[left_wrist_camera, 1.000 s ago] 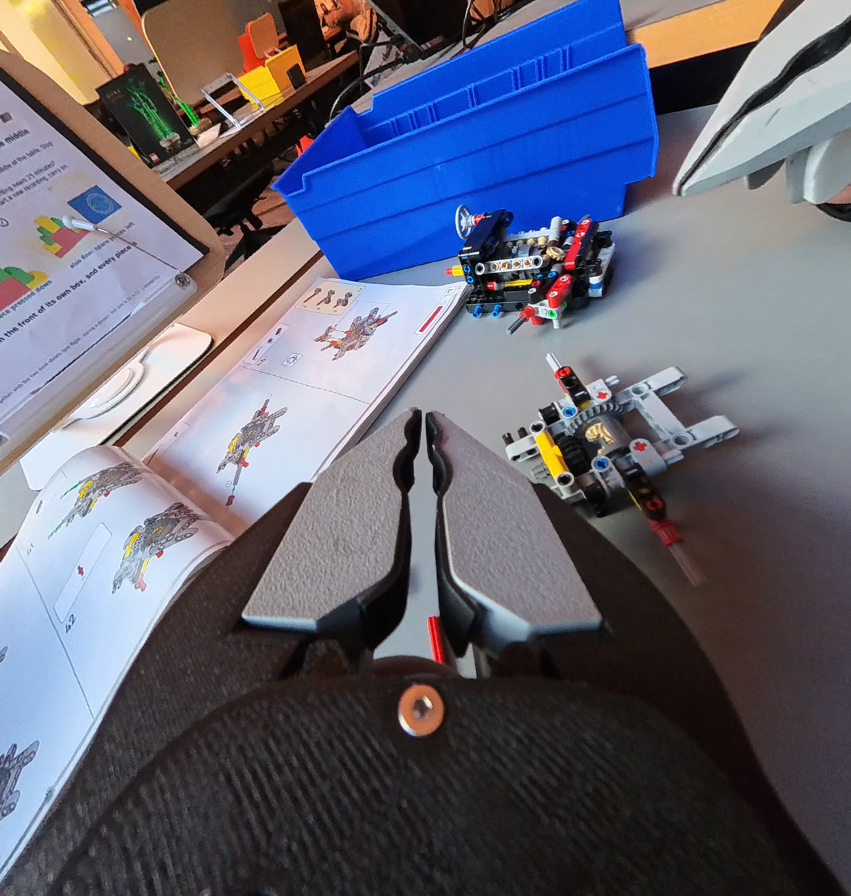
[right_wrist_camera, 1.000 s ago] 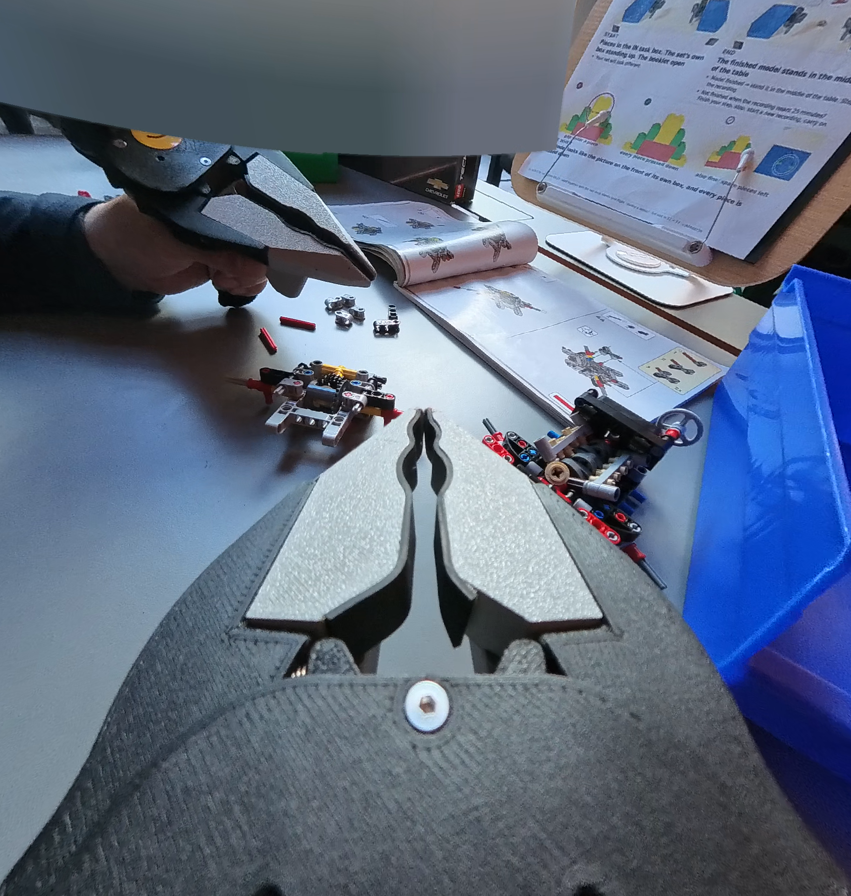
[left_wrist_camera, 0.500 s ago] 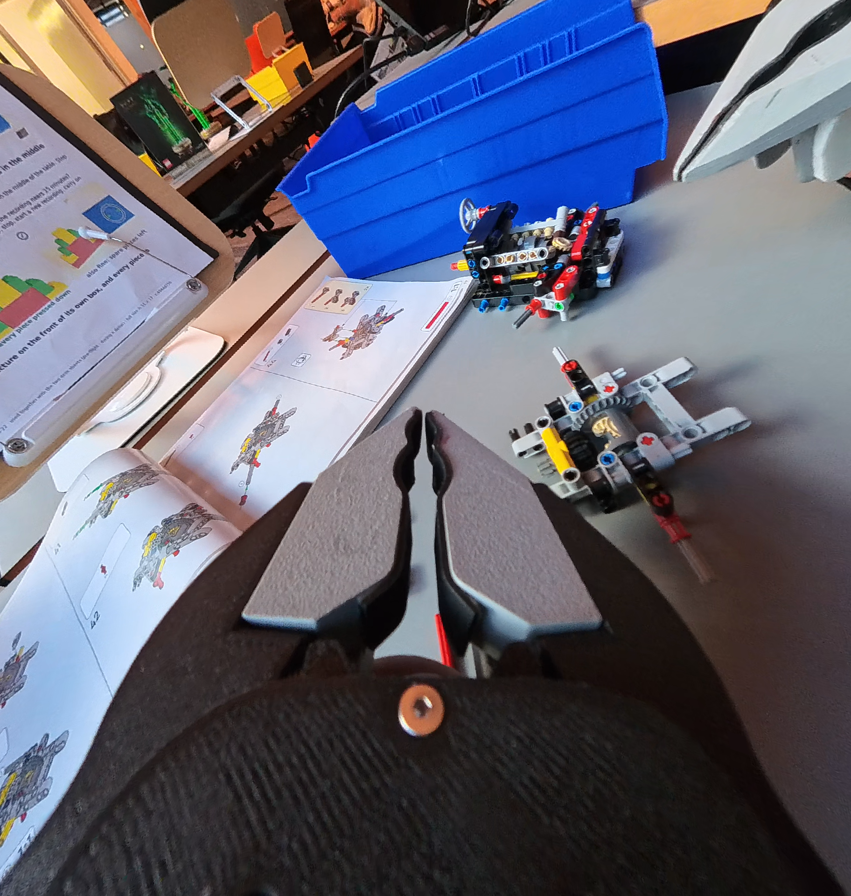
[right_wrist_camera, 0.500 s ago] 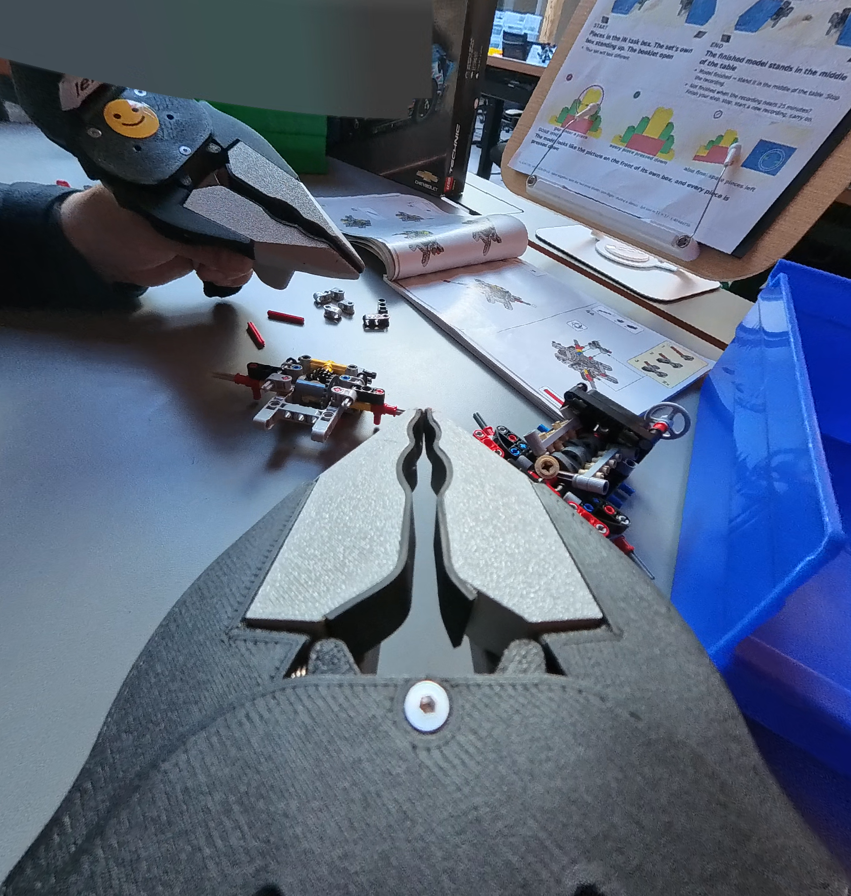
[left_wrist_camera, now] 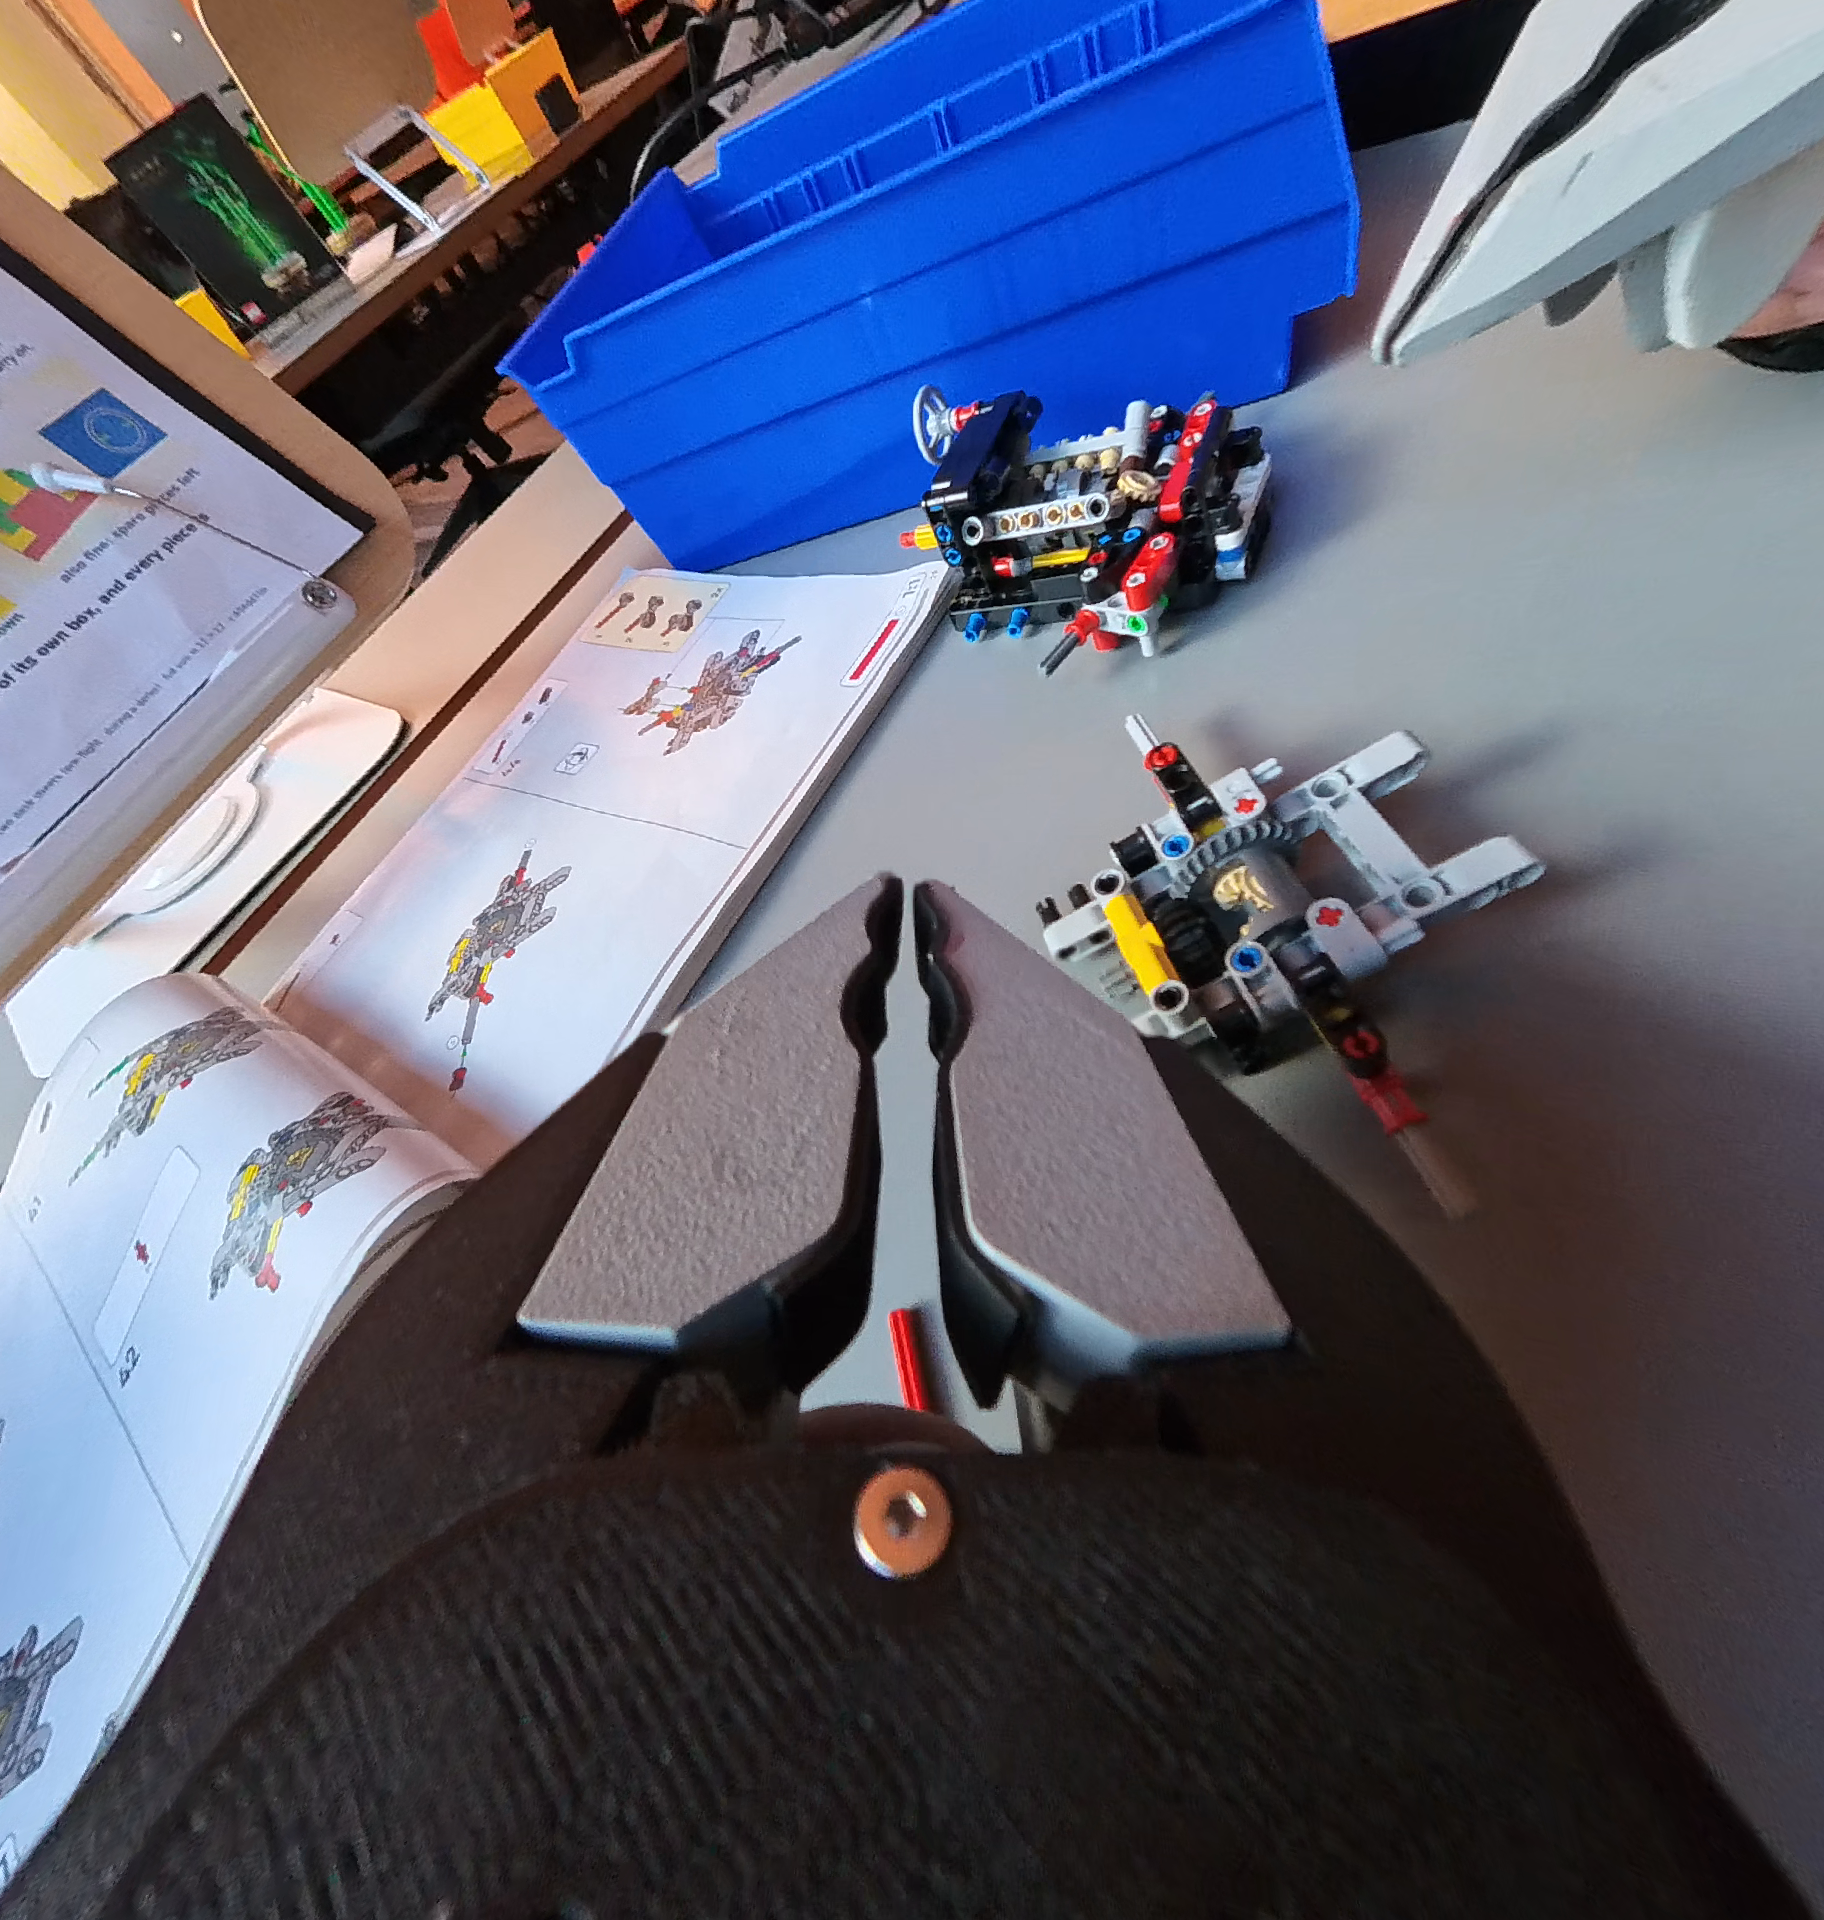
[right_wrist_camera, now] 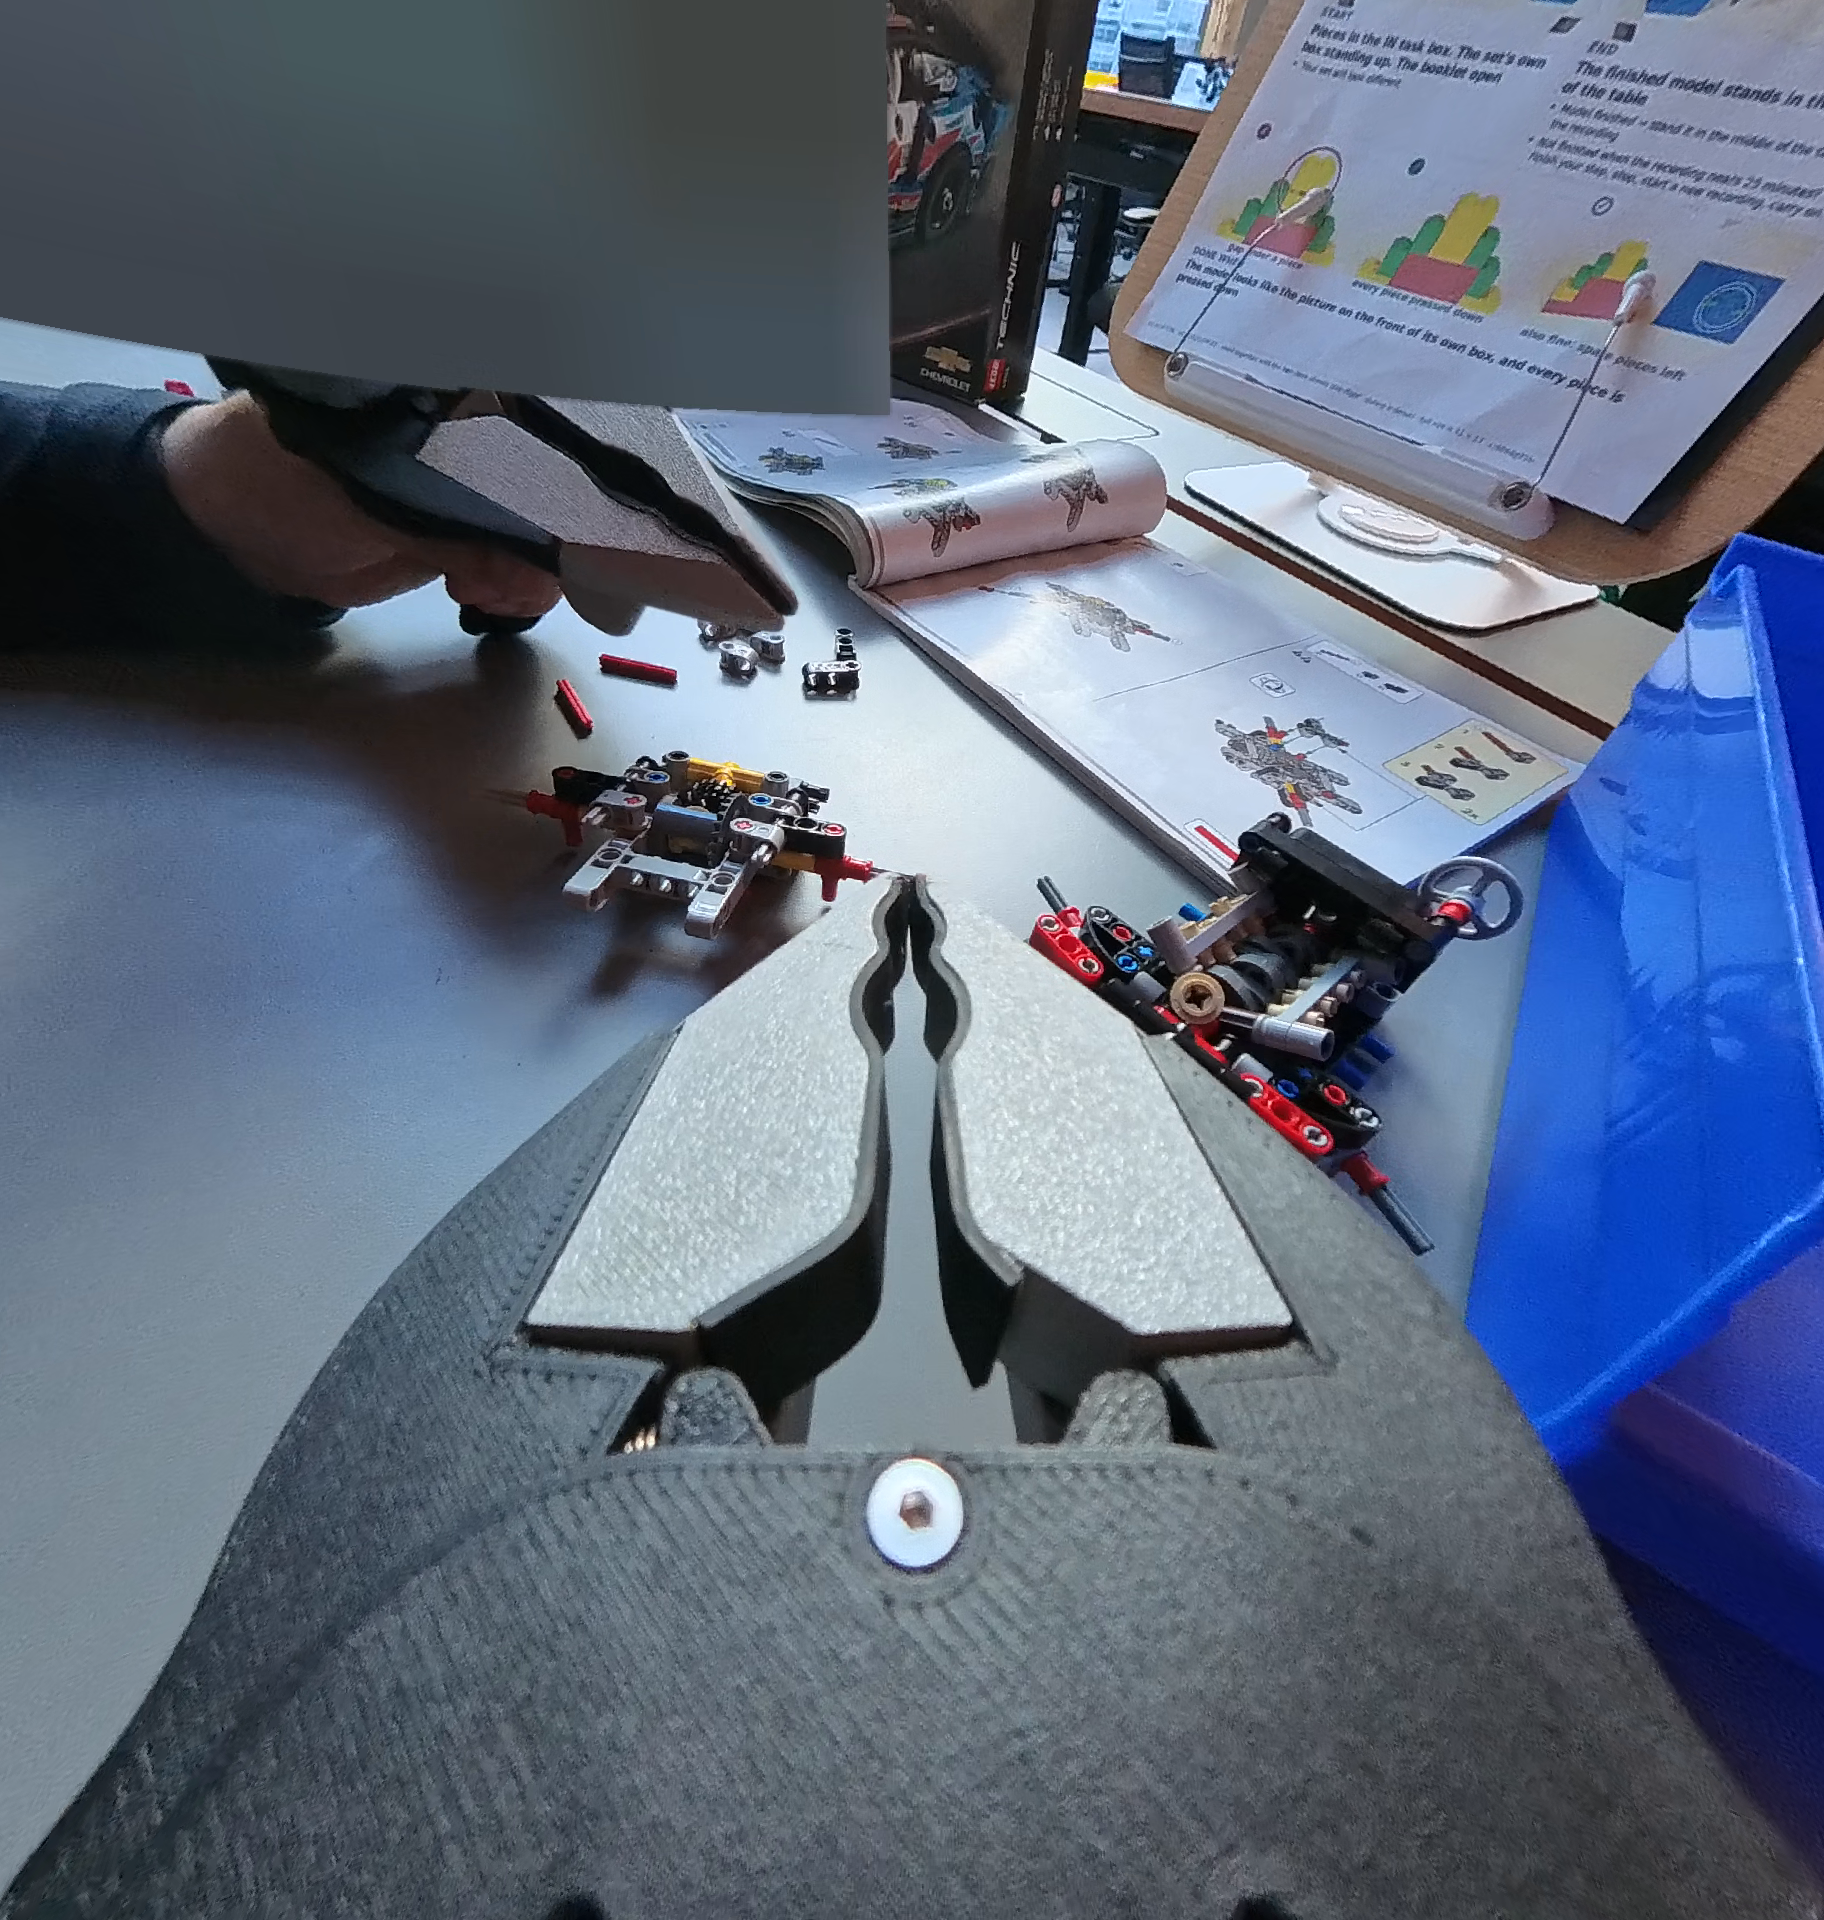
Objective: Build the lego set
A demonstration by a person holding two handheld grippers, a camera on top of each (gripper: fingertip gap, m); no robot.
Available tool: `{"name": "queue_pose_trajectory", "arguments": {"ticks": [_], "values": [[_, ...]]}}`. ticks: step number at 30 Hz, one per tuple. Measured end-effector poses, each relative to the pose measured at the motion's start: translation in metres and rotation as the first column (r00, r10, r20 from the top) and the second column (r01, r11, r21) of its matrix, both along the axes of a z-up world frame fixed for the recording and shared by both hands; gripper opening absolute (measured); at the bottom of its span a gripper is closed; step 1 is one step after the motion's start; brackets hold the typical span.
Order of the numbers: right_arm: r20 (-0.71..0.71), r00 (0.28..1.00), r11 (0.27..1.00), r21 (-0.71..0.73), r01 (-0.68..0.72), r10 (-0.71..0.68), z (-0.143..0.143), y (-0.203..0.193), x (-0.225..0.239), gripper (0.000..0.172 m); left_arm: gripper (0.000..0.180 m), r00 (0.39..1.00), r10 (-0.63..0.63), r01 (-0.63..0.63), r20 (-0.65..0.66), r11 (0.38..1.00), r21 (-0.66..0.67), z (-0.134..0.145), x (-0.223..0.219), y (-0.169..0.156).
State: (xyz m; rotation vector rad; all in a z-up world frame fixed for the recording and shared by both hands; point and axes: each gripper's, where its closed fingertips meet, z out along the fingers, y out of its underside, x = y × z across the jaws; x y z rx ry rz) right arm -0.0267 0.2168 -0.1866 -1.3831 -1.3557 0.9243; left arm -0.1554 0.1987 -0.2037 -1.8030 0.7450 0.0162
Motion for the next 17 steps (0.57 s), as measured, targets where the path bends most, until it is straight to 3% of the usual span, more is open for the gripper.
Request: {"name": "queue_pose_trajectory", "arguments": {"ticks": [6, 12, 17], "values": [[0.012, 1.000, 1.000, -0.004, -0.011, 0.011, -0.0020, -0.0016, -0.0008, 0.000, 0.001, 1.000, 0.010, -0.011, 0.026, 1.000, 0.015, 0.0046, -0.0013, 0.0003], [0.022, 1.000, 1.000, -0.010, -0.014, 0.015, -0.0036, -0.0018, -0.0016, 0.000, 0.018, 0.996, 0.035, -0.035, 0.086, 0.999, -0.004, 0.0061, -0.0046, 0.0025], [0.025, 0.999, 1.000, -0.008, -0.021, 0.021, -0.0040, -0.0029, -0.0017, 0.000, 0.007, 0.990, 0.008, -0.002, 0.138, 0.999, -0.042, 0.0052, -0.0007, 0.0007]]}}
